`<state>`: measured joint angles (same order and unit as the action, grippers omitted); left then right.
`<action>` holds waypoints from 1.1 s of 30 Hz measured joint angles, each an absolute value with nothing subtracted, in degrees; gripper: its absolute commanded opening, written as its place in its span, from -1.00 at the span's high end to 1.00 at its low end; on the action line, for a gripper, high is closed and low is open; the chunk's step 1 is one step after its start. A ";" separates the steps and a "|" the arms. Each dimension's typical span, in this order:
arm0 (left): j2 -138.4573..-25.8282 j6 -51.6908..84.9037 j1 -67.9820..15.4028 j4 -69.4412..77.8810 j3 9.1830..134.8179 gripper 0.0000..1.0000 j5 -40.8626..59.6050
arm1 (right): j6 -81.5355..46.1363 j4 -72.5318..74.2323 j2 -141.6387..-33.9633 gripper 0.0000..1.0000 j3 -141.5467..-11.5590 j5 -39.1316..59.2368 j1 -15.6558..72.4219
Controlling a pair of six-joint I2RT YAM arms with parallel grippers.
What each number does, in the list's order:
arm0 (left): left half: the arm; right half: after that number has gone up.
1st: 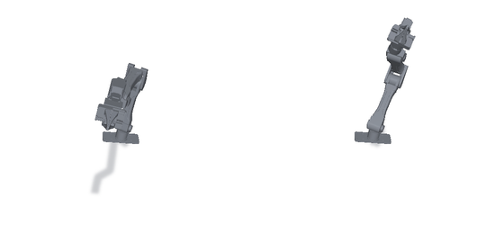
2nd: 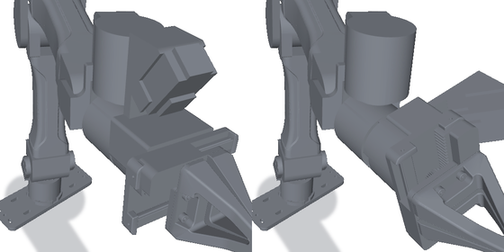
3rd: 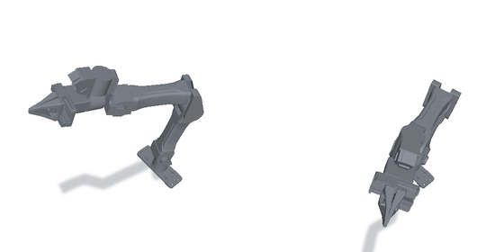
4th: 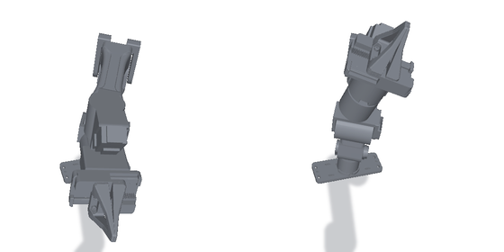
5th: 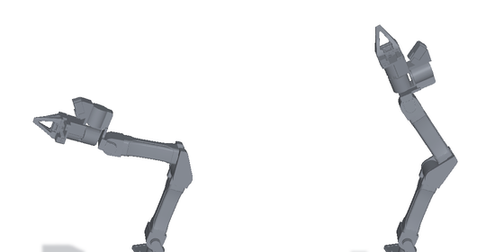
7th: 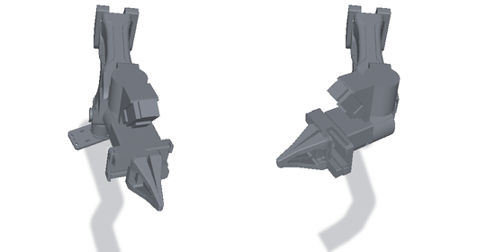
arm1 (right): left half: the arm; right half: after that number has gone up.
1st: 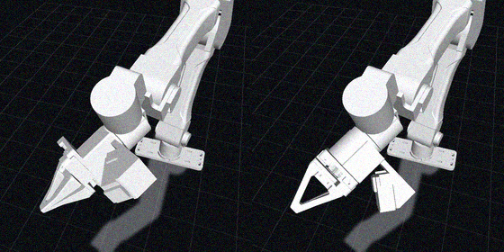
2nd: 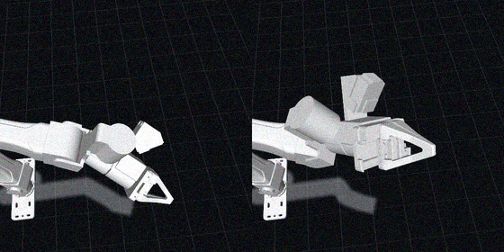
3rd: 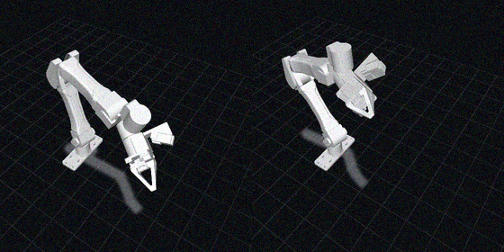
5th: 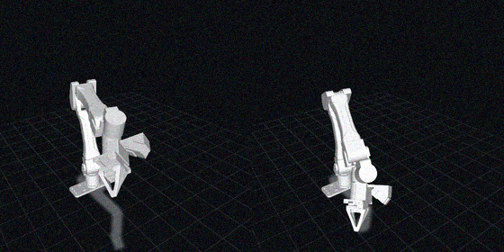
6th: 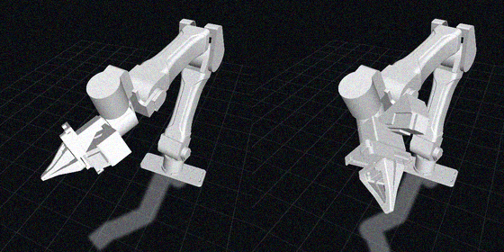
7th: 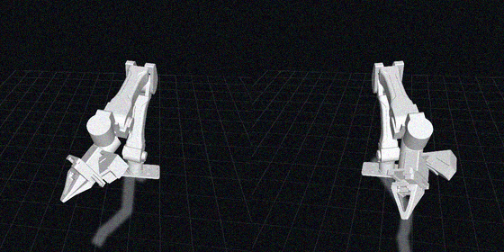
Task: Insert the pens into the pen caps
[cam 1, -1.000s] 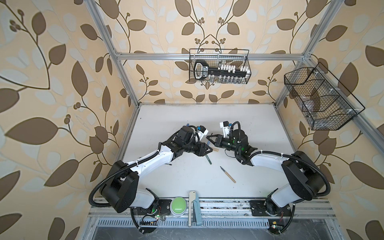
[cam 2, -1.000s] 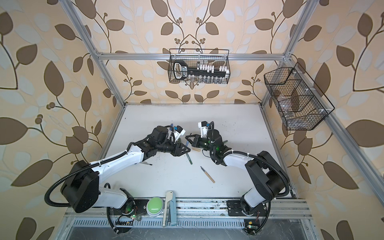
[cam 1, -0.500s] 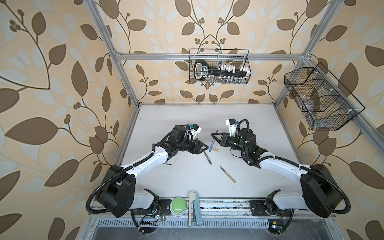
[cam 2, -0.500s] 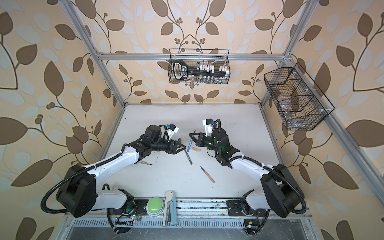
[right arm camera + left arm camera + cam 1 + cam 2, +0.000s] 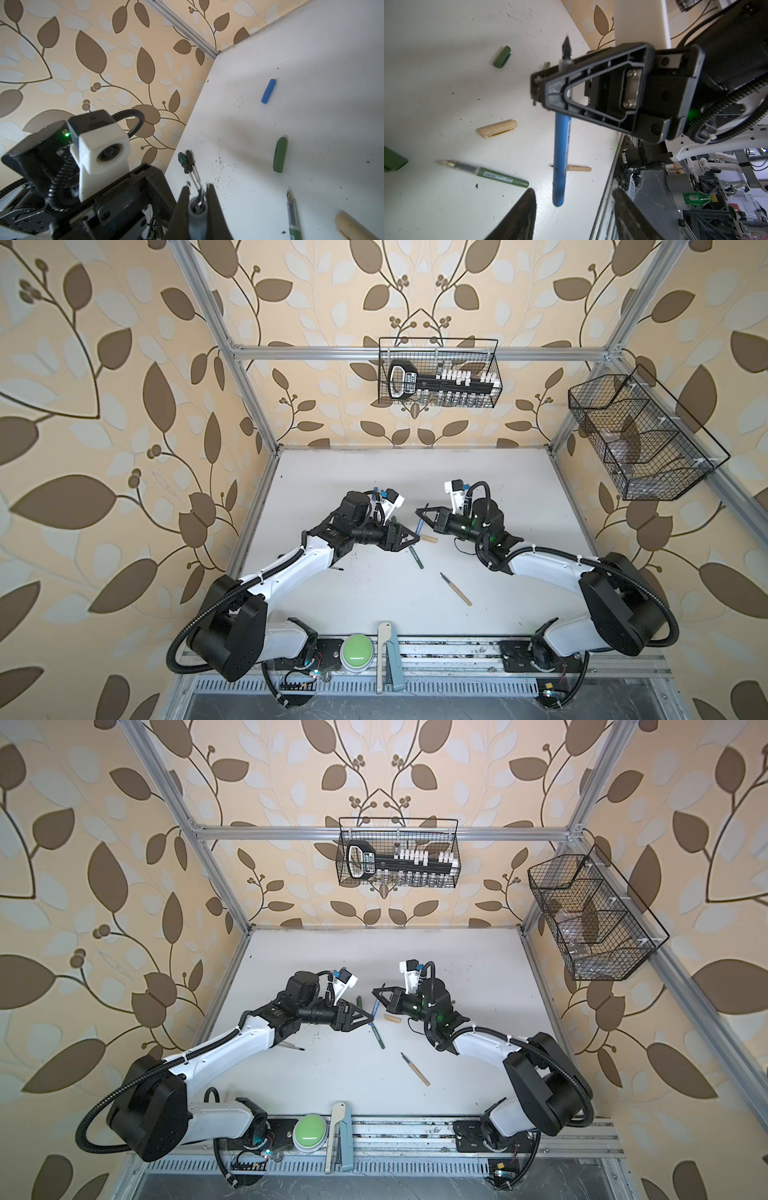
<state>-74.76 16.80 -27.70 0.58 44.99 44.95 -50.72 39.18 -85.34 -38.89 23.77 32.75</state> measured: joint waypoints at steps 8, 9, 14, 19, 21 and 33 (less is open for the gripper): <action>-78.13 17.89 -28.14 1.65 44.99 0.03 46.76 | -52.77 43.83 -87.74 1.00 -38.92 24.97 33.63; -78.32 18.00 -28.16 1.63 44.99 0.06 46.92 | -52.97 44.40 -87.85 1.00 -38.96 25.15 33.63; -78.63 18.13 -28.18 1.61 45.01 0.27 47.35 | -53.84 46.28 -88.77 1.00 -39.48 25.80 33.63; -78.85 18.13 -28.14 1.52 45.25 0.43 47.18 | -54.41 47.81 -89.34 1.00 -39.51 26.17 33.65; -79.11 18.17 -28.14 1.50 45.41 0.45 46.98 | -54.41 47.94 -89.34 1.00 -39.51 26.20 33.65; -80.12 18.22 -28.16 1.50 46.46 0.49 46.48 | -53.52 47.83 -89.34 1.00 -39.51 26.20 34.17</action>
<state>-80.12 18.22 -28.16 1.50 46.46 46.48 -53.52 47.83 -89.34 -39.51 26.20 34.17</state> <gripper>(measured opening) 0.255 0.094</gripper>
